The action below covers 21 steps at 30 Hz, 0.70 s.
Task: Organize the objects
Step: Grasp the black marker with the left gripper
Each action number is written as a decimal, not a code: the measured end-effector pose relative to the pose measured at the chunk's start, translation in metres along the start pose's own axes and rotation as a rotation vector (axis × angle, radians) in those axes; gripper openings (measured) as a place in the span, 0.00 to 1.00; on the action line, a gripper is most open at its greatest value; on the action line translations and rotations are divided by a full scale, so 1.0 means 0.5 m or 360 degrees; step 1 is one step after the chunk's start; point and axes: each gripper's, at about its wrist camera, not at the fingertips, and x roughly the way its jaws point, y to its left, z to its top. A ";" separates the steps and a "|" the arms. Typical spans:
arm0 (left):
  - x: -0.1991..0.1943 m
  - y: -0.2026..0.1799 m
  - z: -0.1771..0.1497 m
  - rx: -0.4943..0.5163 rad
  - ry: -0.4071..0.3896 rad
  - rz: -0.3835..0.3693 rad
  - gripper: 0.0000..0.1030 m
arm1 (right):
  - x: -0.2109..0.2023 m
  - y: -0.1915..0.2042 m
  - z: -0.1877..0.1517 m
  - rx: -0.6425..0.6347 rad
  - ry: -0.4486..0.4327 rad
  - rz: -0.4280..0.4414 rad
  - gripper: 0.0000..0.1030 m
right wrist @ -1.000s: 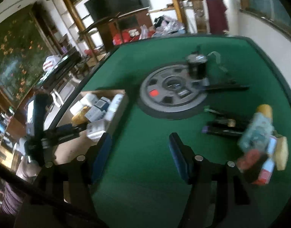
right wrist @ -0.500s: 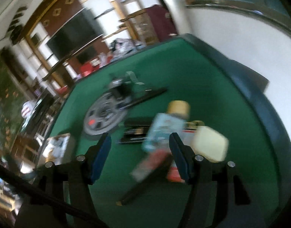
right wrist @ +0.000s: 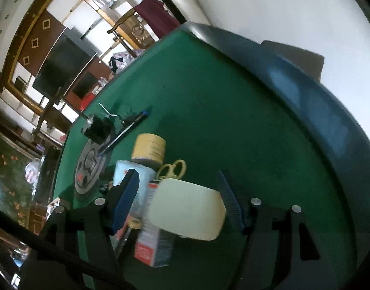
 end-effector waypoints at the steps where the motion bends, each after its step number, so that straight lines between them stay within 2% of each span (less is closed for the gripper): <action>1: 0.013 -0.031 -0.007 0.0060 0.0030 -0.0004 0.86 | 0.000 -0.004 -0.001 -0.0006 -0.0008 0.0012 0.64; 7: 0.078 -0.165 -0.049 0.0423 0.0124 0.0027 0.86 | 0.009 -0.030 0.000 0.0070 0.0005 0.0103 0.64; 11: 0.144 -0.223 -0.055 0.0513 0.0209 -0.0001 0.86 | 0.006 -0.044 -0.001 0.0109 0.0002 0.0110 0.64; 14: 0.189 -0.263 -0.053 0.0623 0.0209 0.0064 0.85 | 0.007 -0.048 0.001 0.0127 -0.0004 0.0122 0.64; 15: 0.196 -0.271 -0.054 0.0654 0.0203 0.0087 0.75 | 0.006 -0.047 0.000 0.0124 -0.0005 0.0118 0.64; 16: 0.207 -0.283 -0.058 0.0690 0.0203 0.0118 0.47 | 0.008 -0.048 0.001 0.0122 -0.0006 0.0115 0.64; 17: 0.215 -0.287 -0.060 0.0698 0.0234 0.0120 0.32 | 0.009 -0.047 0.002 0.0117 -0.0010 0.0109 0.64; 18: 0.213 -0.287 -0.060 0.0674 0.0222 0.0087 0.23 | 0.008 -0.048 0.002 0.0111 -0.0015 0.0101 0.64; 21: 0.198 -0.275 -0.064 0.0614 0.0228 0.0064 0.14 | 0.008 -0.054 0.002 0.0120 -0.0018 0.0097 0.64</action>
